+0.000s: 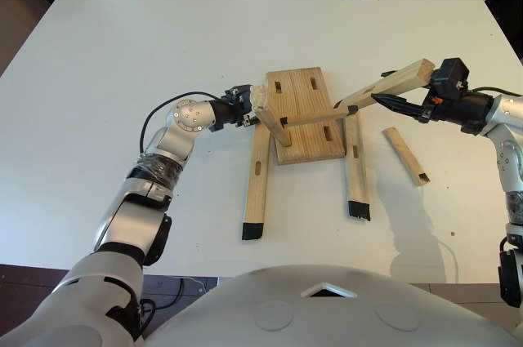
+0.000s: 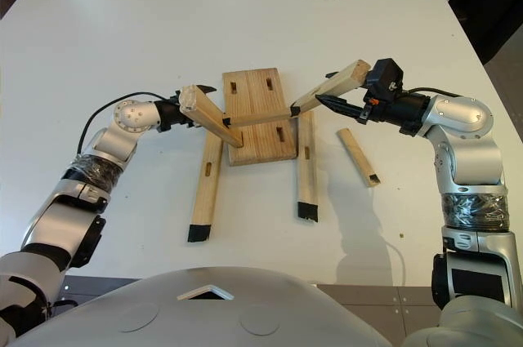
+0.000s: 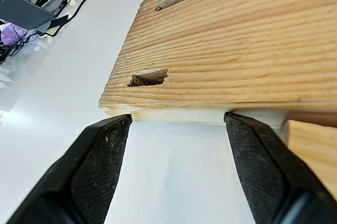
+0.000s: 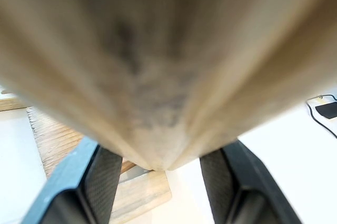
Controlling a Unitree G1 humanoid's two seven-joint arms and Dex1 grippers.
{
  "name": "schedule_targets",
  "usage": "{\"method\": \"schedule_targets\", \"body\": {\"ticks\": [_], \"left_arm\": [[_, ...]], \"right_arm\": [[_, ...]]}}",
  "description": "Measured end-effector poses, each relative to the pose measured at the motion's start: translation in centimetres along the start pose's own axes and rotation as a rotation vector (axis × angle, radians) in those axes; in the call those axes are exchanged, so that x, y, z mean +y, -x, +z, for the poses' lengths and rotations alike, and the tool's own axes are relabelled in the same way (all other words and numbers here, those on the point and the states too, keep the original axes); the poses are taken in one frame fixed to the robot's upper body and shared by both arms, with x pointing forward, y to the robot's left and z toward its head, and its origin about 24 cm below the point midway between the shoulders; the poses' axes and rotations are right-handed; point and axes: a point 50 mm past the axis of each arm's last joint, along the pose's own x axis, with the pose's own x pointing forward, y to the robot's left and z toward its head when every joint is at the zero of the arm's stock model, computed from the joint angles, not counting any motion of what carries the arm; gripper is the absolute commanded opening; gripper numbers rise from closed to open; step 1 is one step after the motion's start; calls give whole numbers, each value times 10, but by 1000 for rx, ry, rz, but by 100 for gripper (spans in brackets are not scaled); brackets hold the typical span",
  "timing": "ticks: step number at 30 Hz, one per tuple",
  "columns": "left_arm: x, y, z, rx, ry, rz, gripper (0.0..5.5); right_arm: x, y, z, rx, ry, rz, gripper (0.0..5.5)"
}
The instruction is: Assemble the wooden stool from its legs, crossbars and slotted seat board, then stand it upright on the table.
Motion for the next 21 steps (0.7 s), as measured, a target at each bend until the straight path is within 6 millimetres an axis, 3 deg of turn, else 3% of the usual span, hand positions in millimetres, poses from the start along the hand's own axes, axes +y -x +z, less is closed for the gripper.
{"method": "schedule_targets", "body": {"ticks": [15,21], "left_arm": [[-3,-1,0,-5,63,18,326],[-2,-2,4,-34,73,25,326]], "right_arm": [[0,0,0,-8,13,-13,202],[-13,6,8,-62,-23,-95,202]]}}
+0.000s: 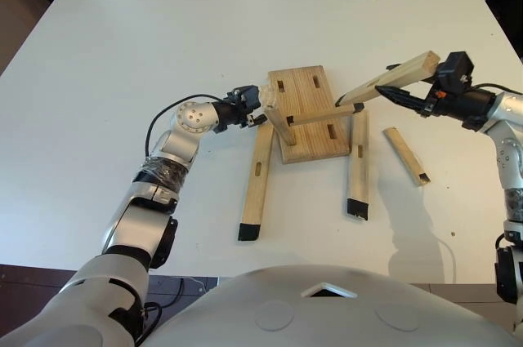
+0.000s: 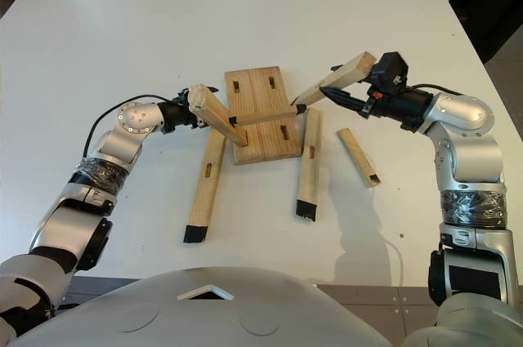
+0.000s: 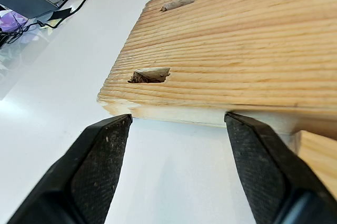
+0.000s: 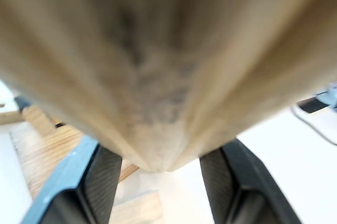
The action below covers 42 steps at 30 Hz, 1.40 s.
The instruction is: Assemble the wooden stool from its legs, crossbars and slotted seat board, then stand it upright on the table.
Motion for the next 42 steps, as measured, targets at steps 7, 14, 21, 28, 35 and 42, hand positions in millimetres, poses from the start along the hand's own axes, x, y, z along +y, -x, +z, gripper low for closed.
{"method": "schedule_targets", "body": {"ticks": [7,14,21,28,35,42], "left_arm": [[-1,0,1,-16,-2,-7,326],[-3,-3,2,-24,-4,-14,326],[-3,-2,1,-19,-7,-21,326],[1,2,-2,-5,-10,-15,326],[7,8,-3,0,-2,11,326],[12,15,-3,1,-10,28,326]], "right_arm": [[17,-2,-3,41,4,120,201],[31,-6,3,29,22,176,201],[41,-6,10,-2,-26,235,201],[42,-2,10,-6,-66,230,200],[36,12,2,-3,-119,163,200],[31,29,-13,35,-167,100,200]]}}
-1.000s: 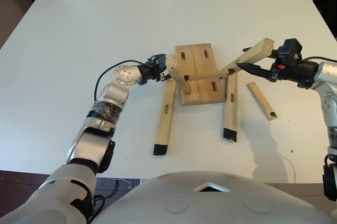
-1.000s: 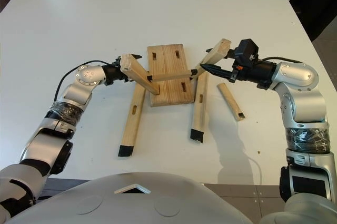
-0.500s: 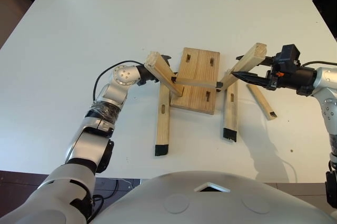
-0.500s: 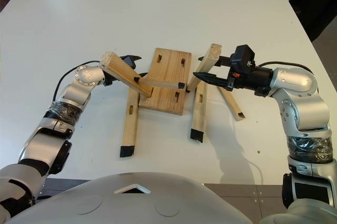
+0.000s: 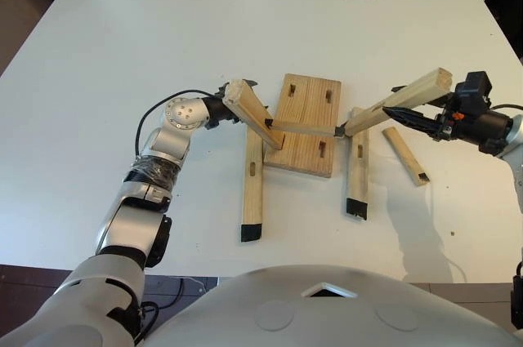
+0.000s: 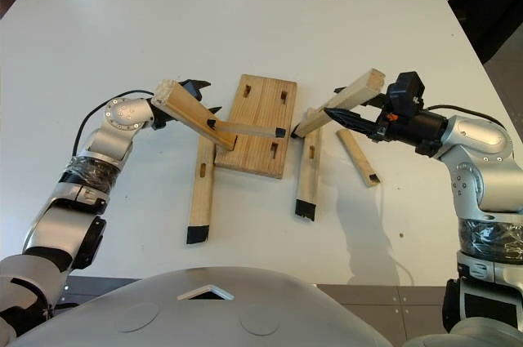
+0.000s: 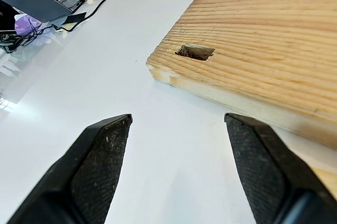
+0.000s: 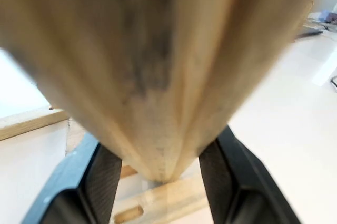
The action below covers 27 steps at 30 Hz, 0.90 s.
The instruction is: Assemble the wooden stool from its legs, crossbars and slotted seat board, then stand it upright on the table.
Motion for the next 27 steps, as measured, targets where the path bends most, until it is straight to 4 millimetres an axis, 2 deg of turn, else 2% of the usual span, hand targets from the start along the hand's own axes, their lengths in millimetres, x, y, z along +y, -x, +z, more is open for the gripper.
{"method": "schedule_targets", "body": {"ticks": [14,18,21,24,27], "left_arm": [[2,13,-1,-4,32,32,326],[8,22,-2,5,43,60,326],[14,39,-4,-2,98,110,326],[14,52,-2,-14,124,100,326],[13,60,-2,-4,137,62,326]], "right_arm": [[-1,8,-1,35,24,12,200],[-5,10,3,38,52,-30,200],[-9,13,11,43,76,-100,200],[1,9,34,-16,141,-78,200],[11,6,43,-36,154,-51,200]]}}
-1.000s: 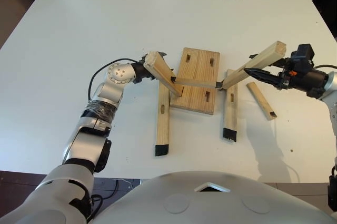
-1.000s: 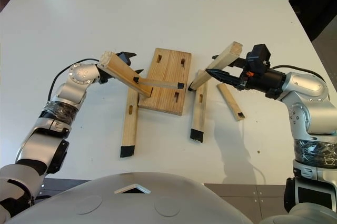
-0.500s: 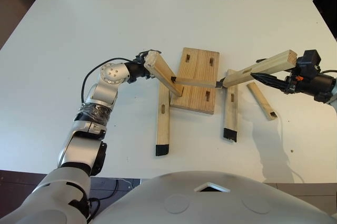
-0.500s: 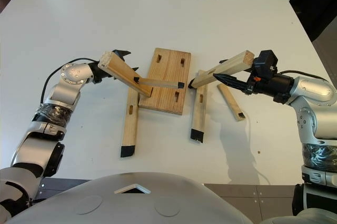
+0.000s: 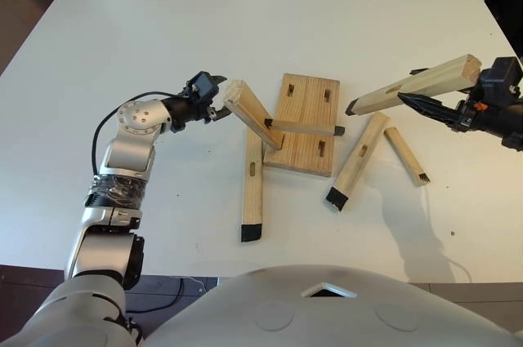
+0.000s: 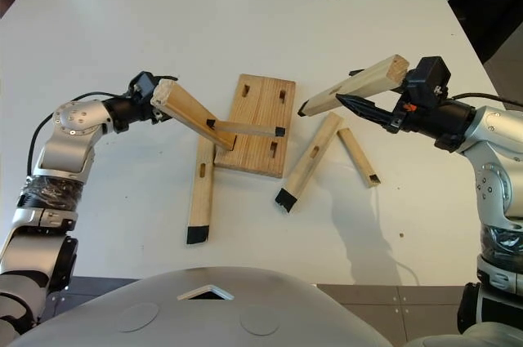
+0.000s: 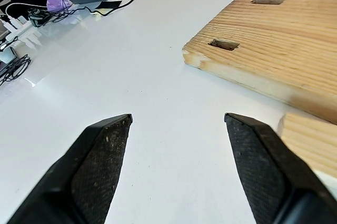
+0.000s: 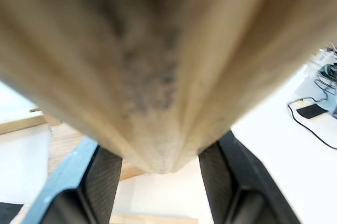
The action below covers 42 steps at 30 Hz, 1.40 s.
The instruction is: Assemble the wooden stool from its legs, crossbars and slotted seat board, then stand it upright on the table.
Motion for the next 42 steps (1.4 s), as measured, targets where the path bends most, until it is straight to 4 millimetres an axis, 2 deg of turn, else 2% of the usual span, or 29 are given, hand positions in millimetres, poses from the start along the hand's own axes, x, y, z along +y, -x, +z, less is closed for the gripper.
{"method": "schedule_targets", "body": {"ticks": [3,11,20,25,36,42], "left_arm": [[4,8,0,18,-1,-29,326],[9,26,-6,97,-82,-162,326],[0,27,-11,130,-107,-318,326],[-7,27,-6,123,-158,-396,326],[-25,25,1,89,-159,-402,326],[-36,23,2,66,-140,-391,326]], "right_arm": [[9,0,6,-13,-2,31,200],[30,-4,7,-2,-23,130,200],[49,-17,-1,9,-64,236,200],[48,-14,-5,11,-53,256,200],[31,-3,-2,56,-50,286,200],[17,-8,-2,69,-55,336,200]]}}
